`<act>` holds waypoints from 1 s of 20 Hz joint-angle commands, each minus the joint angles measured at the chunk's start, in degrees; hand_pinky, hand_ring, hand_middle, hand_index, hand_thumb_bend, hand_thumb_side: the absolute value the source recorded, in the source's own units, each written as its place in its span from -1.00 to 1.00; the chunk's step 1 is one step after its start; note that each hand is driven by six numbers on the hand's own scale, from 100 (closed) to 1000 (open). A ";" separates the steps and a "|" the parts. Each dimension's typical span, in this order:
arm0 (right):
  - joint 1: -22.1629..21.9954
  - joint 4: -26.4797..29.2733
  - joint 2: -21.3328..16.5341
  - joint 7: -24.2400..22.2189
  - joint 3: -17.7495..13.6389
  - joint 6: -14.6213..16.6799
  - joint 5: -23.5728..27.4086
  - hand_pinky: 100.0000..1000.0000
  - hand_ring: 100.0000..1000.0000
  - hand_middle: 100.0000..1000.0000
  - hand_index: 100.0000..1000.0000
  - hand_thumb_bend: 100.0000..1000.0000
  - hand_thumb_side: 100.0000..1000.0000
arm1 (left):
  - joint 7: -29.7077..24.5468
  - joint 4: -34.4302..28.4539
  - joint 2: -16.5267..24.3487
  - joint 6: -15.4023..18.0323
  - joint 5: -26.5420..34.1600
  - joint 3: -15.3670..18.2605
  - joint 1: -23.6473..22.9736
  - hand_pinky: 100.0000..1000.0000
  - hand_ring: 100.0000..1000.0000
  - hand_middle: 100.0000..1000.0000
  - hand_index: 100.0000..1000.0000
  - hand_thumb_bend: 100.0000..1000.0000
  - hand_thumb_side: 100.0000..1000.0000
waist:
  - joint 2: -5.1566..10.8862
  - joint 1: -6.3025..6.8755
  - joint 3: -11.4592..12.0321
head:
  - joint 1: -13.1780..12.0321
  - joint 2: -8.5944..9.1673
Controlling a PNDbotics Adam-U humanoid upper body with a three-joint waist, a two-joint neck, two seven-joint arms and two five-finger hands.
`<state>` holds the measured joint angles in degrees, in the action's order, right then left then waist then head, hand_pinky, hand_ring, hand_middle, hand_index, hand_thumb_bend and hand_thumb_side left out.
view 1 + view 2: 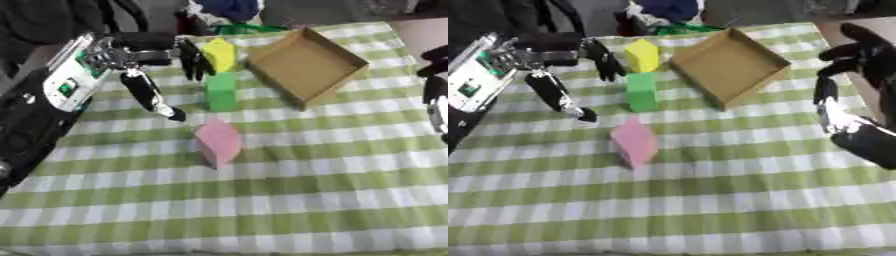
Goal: Pick up objects on the table and place them in the box.
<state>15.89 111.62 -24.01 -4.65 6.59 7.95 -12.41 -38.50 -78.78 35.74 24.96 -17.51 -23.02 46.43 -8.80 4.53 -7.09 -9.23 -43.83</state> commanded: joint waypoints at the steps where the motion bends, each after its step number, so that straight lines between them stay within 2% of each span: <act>1: 0.50 0.57 -1.18 -0.18 -0.10 0.13 0.11 0.63 0.26 0.35 0.92 -1.00 -0.30 | -6.14 1.17 0.14 3.29 1.44 -1.63 2.16 0.29 0.14 0.12 0.64 0.01 -0.88 | 0.86 -0.11 -0.13 | -0.09 -0.29; 7: 0.48 0.48 -1.19 -0.27 -0.03 0.16 0.14 0.63 0.26 0.35 0.92 -1.00 -0.30 | -12.97 3.31 -1.02 5.18 2.09 -3.59 3.60 0.34 0.18 0.15 0.66 0.08 -0.89 | 1.02 0.03 -0.29 | -0.10 -0.29; 11: 0.43 0.45 -1.22 -0.27 -0.03 0.16 0.13 0.63 0.26 0.35 0.92 -1.00 -0.30 | -13.44 3.89 -1.43 7.02 0.51 -4.62 3.84 0.39 0.22 0.20 0.69 0.19 -0.89 | 1.08 0.04 -0.35 | -0.13 -0.29; 20: 0.48 0.34 -1.16 -0.36 0.03 0.16 0.15 0.63 0.26 0.35 0.92 -1.00 -0.30 | -13.46 5.33 -2.61 11.70 -3.45 -7.35 3.64 0.41 0.25 0.23 0.69 0.26 -0.89 | 1.18 0.18 -0.47 | -0.08 -0.29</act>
<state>15.82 111.55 -24.03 -4.99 6.73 8.07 -12.41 -39.76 -73.36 32.27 23.71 -20.56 -30.35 48.96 -8.64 4.87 -7.50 -9.24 -43.83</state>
